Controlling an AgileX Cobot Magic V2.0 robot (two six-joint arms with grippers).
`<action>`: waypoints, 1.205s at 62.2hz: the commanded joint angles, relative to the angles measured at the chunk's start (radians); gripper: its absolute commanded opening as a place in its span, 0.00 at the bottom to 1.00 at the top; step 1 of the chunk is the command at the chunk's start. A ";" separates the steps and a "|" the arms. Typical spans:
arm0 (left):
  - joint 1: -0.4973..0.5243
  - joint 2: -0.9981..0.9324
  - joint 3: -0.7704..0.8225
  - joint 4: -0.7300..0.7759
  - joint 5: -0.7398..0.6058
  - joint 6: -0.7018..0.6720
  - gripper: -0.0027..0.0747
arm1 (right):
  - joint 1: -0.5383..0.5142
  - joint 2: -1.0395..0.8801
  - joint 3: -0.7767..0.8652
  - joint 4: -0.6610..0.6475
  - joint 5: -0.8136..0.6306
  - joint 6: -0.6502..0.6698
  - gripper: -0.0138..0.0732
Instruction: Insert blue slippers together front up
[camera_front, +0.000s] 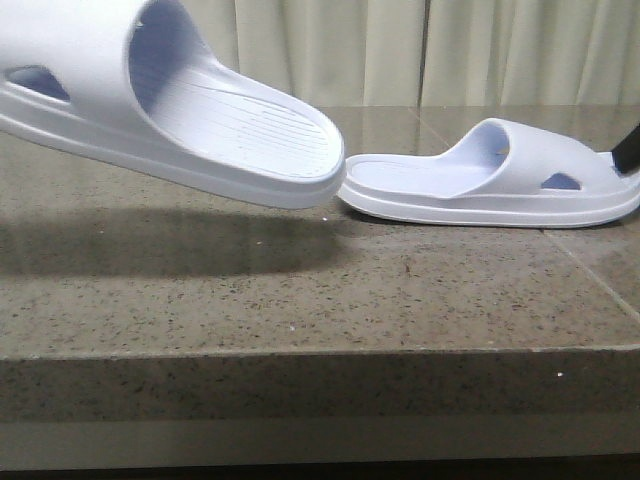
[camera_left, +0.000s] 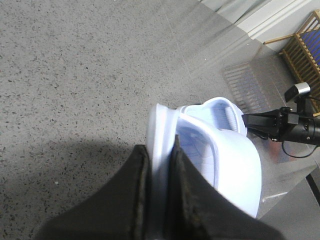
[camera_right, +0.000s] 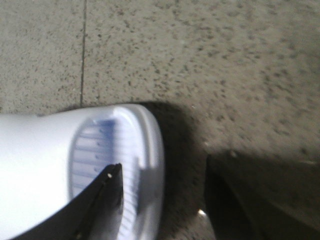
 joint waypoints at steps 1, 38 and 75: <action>-0.006 -0.023 -0.025 -0.086 0.019 -0.001 0.01 | 0.026 -0.010 -0.027 0.037 0.026 -0.021 0.62; -0.006 -0.023 -0.025 -0.086 0.019 -0.001 0.01 | 0.064 -0.003 -0.027 0.038 0.089 -0.054 0.08; -0.006 -0.023 -0.025 -0.096 0.019 -0.001 0.01 | -0.045 -0.367 -0.027 0.038 0.119 -0.029 0.08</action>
